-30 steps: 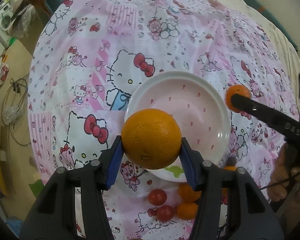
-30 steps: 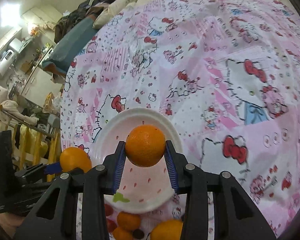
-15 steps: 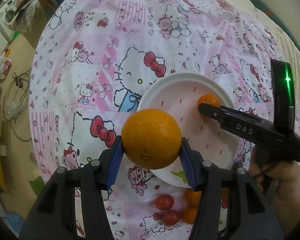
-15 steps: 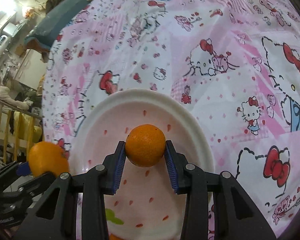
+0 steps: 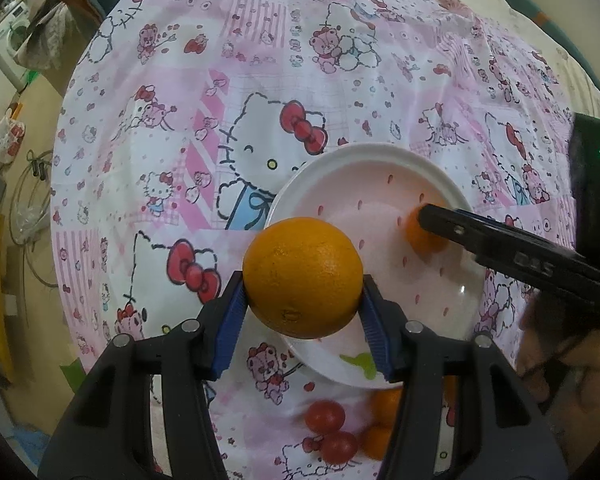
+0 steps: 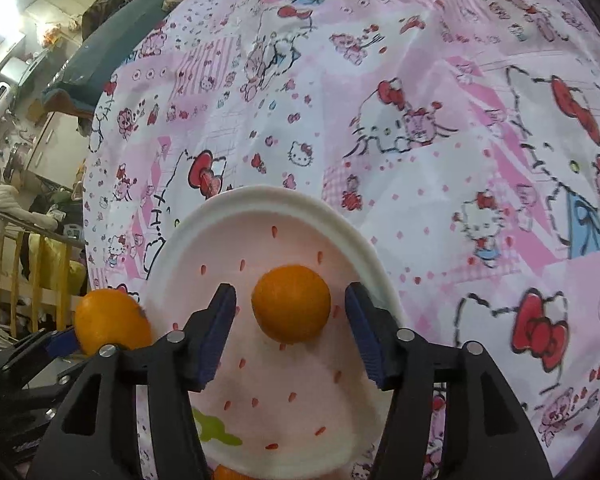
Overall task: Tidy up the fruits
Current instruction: 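Carry both fruits over the plate and open the right tool to drop the tangerine, then lower the large orange onto the plate and open the left tool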
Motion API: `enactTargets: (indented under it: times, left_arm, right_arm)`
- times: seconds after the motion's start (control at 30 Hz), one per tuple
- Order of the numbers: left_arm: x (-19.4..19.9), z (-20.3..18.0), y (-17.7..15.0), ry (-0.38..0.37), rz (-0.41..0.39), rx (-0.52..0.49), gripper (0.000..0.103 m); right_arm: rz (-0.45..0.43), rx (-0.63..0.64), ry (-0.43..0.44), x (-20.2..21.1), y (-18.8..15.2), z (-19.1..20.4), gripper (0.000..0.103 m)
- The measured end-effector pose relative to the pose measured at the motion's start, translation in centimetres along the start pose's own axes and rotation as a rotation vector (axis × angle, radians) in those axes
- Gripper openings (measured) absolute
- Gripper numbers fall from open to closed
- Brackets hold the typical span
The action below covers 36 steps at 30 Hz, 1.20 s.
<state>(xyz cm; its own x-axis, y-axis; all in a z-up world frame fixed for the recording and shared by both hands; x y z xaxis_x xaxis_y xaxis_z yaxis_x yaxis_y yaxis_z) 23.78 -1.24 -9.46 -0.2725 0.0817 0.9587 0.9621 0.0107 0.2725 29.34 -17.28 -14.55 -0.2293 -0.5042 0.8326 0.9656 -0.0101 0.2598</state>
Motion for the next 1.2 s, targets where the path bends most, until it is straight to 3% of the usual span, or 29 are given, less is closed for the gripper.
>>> enactTargets:
  times: [0.5,0.73,1.0,1.07,1.13,1.2]
  left_arm:
    - [-3.4,-4.0,2.4,-0.013,-0.018,-0.039,0.051]
    - [-5.2,-4.8,3.0,0.007,0.009,-0.044,0.051]
    - [-5.5,-5.1,3.2,-0.027,0.021,-0.021,0.056]
    - [-5.5,-5.0,3.1,-0.033,0.035,-0.019,0.065]
    - [-5.1,-4.7,3.0,-0.027,0.022,-0.01,0.09]
    - [-4.6,-4.4,3.0,-0.018,0.009,0.005,0.095]
  right_arm:
    - [-0.067,-0.089,0.018,7.3,-2.0,-4.6,0.064]
    - [-0.071,-0.082,-0.004,8.7,-2.8,-5.8,0.064]
    - [-0.086,-0.078,-0.018,9.6,-2.8,-6.1,0.065]
    - [-0.092,-0.071,-0.02,9.8,-2.7,-5.9,0.065]
    - [-0.098,-0.064,-0.022,10.0,-2.7,-5.6,0.065]
    - [-0.098,-0.056,-0.021,10.0,-2.6,-5.3,0.065]
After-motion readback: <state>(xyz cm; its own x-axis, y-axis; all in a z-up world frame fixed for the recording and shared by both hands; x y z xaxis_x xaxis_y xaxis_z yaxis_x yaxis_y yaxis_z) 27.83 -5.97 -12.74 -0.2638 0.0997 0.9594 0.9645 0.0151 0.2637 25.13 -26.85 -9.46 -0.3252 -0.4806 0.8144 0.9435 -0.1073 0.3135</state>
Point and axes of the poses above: each gripper's, at about its wrist camera, not at the fingertips, and x roughly against the way its jaws point, z to its left, y to its top, the point moved 4 cm from there along -x, roughly the way its jaws point, and after that the axes turned 1 degree about -x, right-handed, at the moved point
